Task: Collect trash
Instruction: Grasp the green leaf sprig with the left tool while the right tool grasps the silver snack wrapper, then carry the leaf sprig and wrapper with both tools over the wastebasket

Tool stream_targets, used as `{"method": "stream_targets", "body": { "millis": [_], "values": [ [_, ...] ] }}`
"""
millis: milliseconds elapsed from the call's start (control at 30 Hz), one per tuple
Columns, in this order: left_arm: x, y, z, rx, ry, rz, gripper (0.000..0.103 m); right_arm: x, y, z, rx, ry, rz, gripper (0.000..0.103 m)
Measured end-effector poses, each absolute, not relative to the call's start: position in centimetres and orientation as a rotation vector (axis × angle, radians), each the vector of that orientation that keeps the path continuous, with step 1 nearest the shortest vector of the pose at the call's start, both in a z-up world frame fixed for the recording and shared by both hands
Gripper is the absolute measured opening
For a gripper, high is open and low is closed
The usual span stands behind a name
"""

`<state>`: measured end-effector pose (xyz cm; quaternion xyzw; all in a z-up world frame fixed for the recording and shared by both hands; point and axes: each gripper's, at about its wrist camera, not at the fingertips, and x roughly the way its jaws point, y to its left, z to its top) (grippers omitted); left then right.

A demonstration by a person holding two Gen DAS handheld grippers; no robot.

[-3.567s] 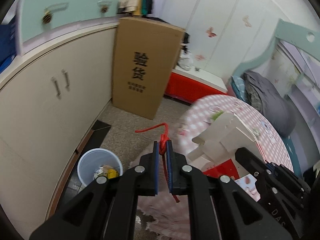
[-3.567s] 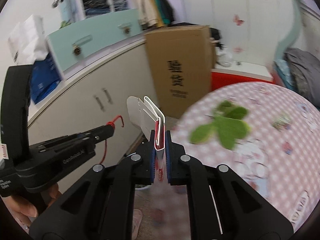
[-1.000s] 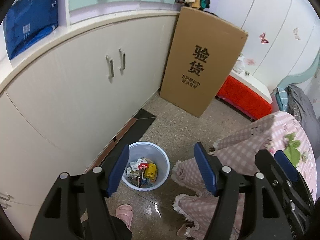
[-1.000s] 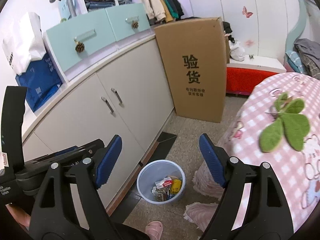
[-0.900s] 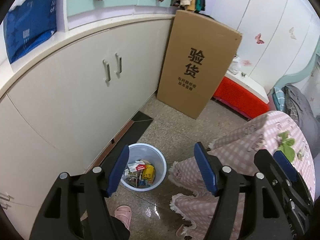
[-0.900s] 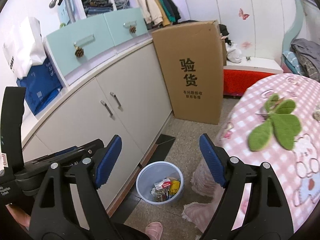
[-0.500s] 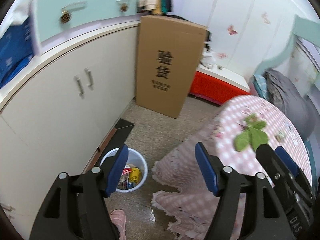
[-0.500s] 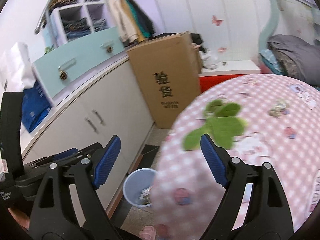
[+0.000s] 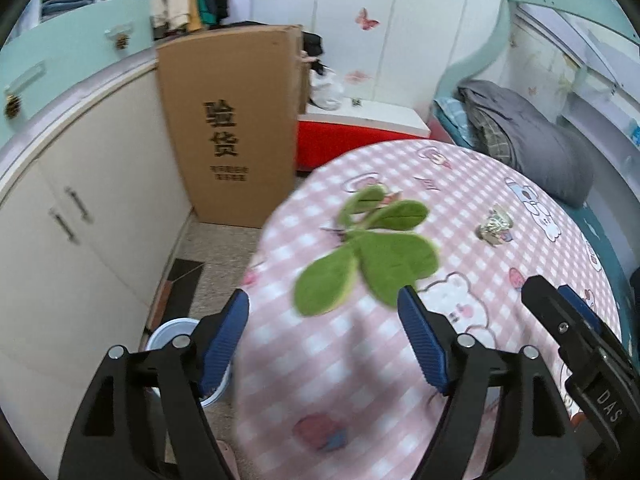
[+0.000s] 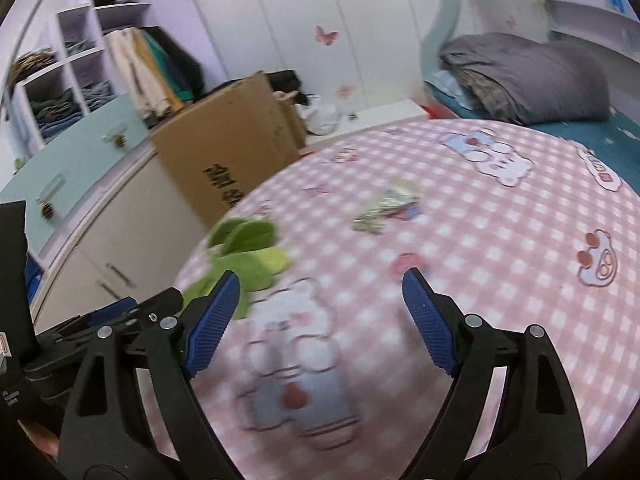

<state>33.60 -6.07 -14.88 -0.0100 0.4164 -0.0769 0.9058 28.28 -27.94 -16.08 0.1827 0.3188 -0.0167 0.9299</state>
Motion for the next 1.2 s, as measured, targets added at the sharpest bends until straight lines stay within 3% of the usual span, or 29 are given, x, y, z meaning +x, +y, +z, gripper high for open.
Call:
{"method": "stream_targets", "body": {
  "millis": [400, 533, 600, 633, 667, 700, 733, 767, 933, 1200],
  "values": [
    [39.8, -9.2, -17.0, -0.004, 0.904, -0.154, 0.072, 34.9, -30.2, -18.5, 0.318, 0.789, -0.054, 0.082],
    [41.2, -9.6, -18.0, 0.011, 0.952, -0.155, 0.051, 37.1, -30.1, -18.4, 0.296, 0.8, -0.073, 0.082],
    [41.5, -9.6, -18.0, 0.007, 0.942, -0.161, 0.045, 38.2, -30.0, -18.6, 0.284, 0.814, -0.081, 0.082],
    [41.7, -9.9, -18.1, 0.014, 0.941, -0.171, 0.035, 38.6, -30.1, -18.7, 0.28, 0.827, -0.083, 0.081],
    [41.8, -10.0, -18.1, 0.02, 0.939, -0.175, 0.02, 39.1, -30.0, -18.9, 0.27, 0.84, -0.08, 0.072],
    [41.9, -10.1, -18.1, 0.024, 0.936, -0.182, 0.014, 39.3, -29.7, -18.8, 0.25, 0.84, -0.078, 0.047],
    [42.1, -10.2, -18.2, 0.026, 0.934, -0.184, 0.012, 39.4, -29.6, -18.8, 0.247, 0.844, -0.064, 0.03],
    [42.1, -10.2, -18.1, 0.021, 0.929, -0.184, 0.01, 39.4, -29.4, -18.8, 0.241, 0.847, -0.049, 0.026],
    [41.5, -8.9, -17.3, -0.025, 0.893, -0.178, 0.009, 38.5, -28.8, -18.9, 0.265, 0.848, 0.014, 0.02],
    [38.3, -4.5, -14.5, -0.1, 0.835, -0.149, 0.009, 35.2, -23.7, -16.4, 0.274, 0.809, 0.166, 0.019]
  ]
}}
